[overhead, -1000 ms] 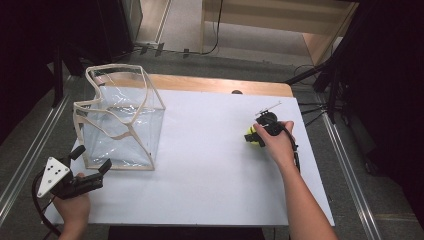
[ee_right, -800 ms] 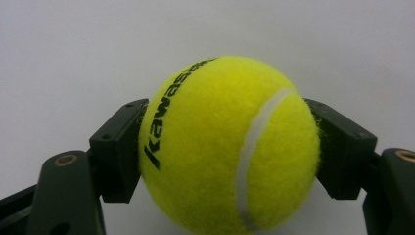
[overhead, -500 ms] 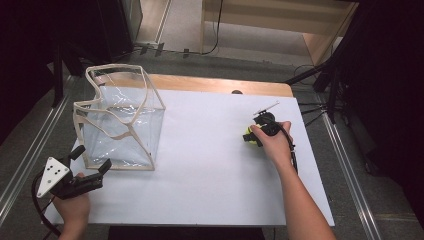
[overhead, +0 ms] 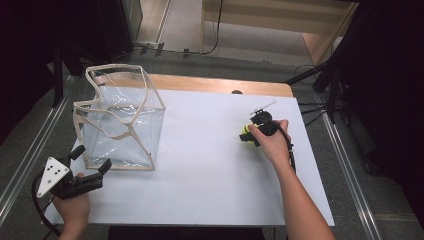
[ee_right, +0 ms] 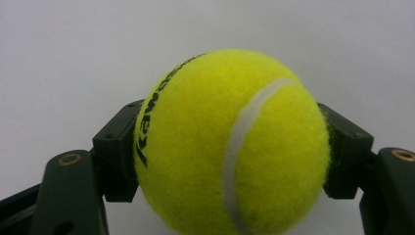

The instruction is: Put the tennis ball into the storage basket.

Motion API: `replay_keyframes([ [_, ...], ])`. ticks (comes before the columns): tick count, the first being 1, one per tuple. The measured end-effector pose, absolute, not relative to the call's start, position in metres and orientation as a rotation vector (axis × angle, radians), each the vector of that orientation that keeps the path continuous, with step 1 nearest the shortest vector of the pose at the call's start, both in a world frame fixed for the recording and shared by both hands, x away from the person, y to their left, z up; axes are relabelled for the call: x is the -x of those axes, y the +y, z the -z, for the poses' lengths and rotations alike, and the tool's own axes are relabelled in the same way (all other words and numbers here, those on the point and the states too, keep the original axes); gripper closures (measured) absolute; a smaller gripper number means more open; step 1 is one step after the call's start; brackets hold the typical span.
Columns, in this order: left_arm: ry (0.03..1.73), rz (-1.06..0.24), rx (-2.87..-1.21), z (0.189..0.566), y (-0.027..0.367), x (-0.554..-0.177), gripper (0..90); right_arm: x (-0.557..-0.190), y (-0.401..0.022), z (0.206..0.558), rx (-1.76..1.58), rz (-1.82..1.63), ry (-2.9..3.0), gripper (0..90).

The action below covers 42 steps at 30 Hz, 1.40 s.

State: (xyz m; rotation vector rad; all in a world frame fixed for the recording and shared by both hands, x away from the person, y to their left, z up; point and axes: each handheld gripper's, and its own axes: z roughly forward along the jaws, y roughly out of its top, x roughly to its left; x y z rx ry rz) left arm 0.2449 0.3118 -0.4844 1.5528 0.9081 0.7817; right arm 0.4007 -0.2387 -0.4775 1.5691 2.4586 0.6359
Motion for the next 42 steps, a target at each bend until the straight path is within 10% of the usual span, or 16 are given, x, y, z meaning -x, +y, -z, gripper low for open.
replay_keyframes([
  [42,0.907,-0.780,-1.549,0.484,0.312,-0.245,5.4,-0.389,-0.122,0.451,-1.232,-0.787,2.615,24.2],
])
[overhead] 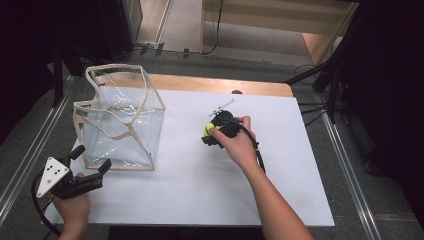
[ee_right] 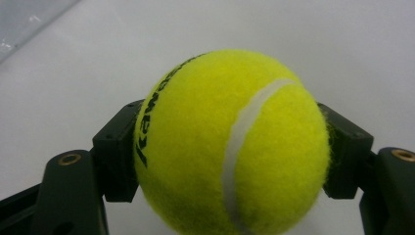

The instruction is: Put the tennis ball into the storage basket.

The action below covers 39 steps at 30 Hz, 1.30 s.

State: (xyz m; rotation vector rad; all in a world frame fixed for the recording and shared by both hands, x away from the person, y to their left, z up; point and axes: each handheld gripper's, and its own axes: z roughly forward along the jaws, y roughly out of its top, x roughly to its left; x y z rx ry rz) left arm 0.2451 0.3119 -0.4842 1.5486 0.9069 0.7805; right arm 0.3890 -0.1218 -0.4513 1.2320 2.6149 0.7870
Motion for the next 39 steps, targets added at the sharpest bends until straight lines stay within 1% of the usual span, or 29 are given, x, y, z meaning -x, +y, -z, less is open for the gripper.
replay_keyframes([
  [22,0.904,-0.778,-1.547,0.484,0.313,-0.245,5.4,-0.384,-0.064,0.455,-1.107,-0.830,2.700,24.3],
  [39,0.907,-0.777,-1.542,0.484,0.314,-0.245,5.4,-0.382,-0.030,0.457,-1.017,-0.860,2.758,24.3],
])
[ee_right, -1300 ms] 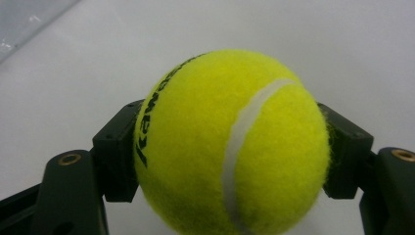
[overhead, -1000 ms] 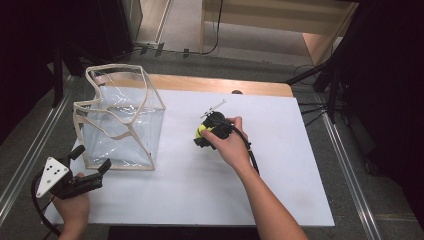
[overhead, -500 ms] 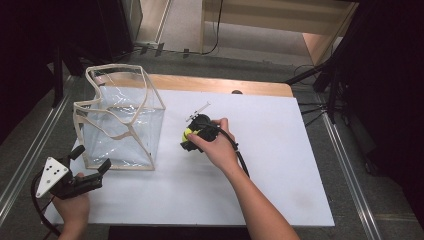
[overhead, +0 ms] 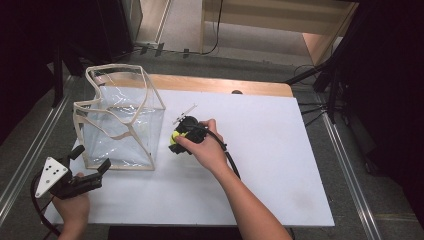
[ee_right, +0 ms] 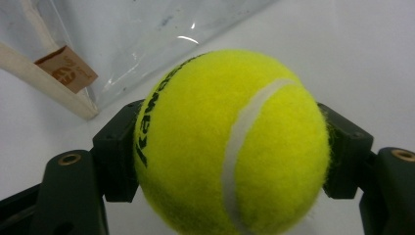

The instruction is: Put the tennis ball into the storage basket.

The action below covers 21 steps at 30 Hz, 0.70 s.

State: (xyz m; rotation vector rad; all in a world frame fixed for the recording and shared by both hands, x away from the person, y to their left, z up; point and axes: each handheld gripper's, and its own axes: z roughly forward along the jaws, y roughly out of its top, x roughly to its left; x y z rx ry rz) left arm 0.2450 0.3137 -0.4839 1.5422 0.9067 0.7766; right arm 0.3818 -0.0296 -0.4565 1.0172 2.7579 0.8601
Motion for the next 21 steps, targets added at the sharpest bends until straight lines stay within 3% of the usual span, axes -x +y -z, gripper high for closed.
replay_keyframes([
  [21,0.906,-0.775,-1.538,0.484,0.314,-0.245,5.4,-0.380,-0.005,0.446,-0.915,-0.924,2.805,24.3],
])
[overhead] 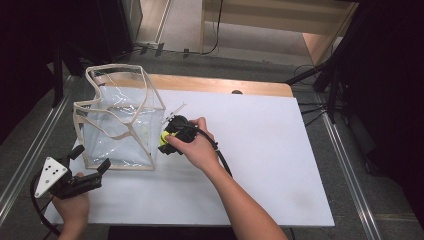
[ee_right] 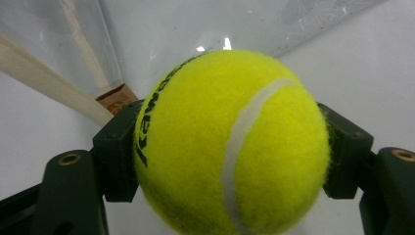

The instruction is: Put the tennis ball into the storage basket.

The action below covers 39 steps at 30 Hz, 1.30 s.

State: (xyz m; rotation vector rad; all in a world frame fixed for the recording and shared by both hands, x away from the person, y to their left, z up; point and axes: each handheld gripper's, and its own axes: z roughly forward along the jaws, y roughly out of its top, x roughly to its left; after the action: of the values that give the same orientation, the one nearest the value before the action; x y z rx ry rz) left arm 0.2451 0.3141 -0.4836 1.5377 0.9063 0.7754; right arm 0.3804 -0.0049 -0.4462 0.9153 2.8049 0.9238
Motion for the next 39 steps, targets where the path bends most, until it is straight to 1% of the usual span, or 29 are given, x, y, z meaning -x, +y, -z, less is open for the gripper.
replay_keyframes([
  [39,0.909,-0.773,-1.535,0.484,0.313,-0.245,5.4,-0.384,-0.003,0.388,-0.831,-1.025,2.803,24.3],
])
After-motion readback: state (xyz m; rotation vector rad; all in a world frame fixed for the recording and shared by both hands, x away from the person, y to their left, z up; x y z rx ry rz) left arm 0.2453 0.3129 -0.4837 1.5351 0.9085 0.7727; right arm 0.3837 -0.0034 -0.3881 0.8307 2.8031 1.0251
